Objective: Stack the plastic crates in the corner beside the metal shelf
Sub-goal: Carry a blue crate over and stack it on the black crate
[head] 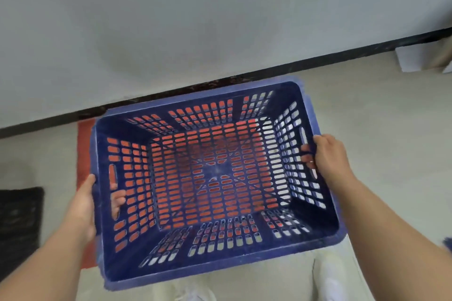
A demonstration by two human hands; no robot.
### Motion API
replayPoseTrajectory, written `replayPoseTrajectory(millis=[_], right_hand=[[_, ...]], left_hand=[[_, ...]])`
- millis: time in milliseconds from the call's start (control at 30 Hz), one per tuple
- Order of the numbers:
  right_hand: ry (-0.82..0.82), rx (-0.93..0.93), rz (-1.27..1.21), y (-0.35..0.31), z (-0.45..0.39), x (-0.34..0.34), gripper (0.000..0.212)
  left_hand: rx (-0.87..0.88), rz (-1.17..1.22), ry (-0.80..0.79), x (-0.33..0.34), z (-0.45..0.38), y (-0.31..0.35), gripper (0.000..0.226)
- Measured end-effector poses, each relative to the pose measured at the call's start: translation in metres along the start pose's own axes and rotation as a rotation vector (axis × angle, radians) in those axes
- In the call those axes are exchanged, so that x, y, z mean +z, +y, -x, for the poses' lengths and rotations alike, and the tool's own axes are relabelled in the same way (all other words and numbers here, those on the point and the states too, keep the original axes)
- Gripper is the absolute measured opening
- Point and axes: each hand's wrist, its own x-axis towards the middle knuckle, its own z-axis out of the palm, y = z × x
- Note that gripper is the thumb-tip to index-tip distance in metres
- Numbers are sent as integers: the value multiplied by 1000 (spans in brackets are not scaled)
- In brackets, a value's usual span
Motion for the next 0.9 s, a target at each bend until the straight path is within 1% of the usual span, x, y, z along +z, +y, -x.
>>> replayPoseTrajectory(millis=[100, 233, 367, 467, 533, 600, 667, 767, 900], right_hand=[[-56, -7, -25, 2, -1, 64, 23], [-109, -8, -11, 2, -4, 127, 23], [-114, -51, 75, -4, -12, 163, 24], [-108, -42, 194, -8, -14, 169, 31], [-106, 57, 237, -10, -9, 170, 41], [-138, 187, 147, -12, 1, 168, 45], [-210, 243, 40, -12, 5, 166, 43], [-278, 212, -11, -9, 3, 162, 38], [-194, 159, -16, -1, -4, 167, 36]], left_hand=[[21, 29, 68, -37, -40, 2, 52], [50, 44, 101, -69, -92, 6, 49], [5, 95, 59, -85, -139, 10, 46], [-24, 99, 0, -94, -159, 8, 44], [-30, 70, -59, -99, -160, 7, 44], [-18, 8, -98, -103, -156, 7, 44], [1, -24, -104, -102, -152, 10, 46], [22, -2, -64, -98, -155, 9, 45], [46, 51, 24, -92, -164, 1, 45]])
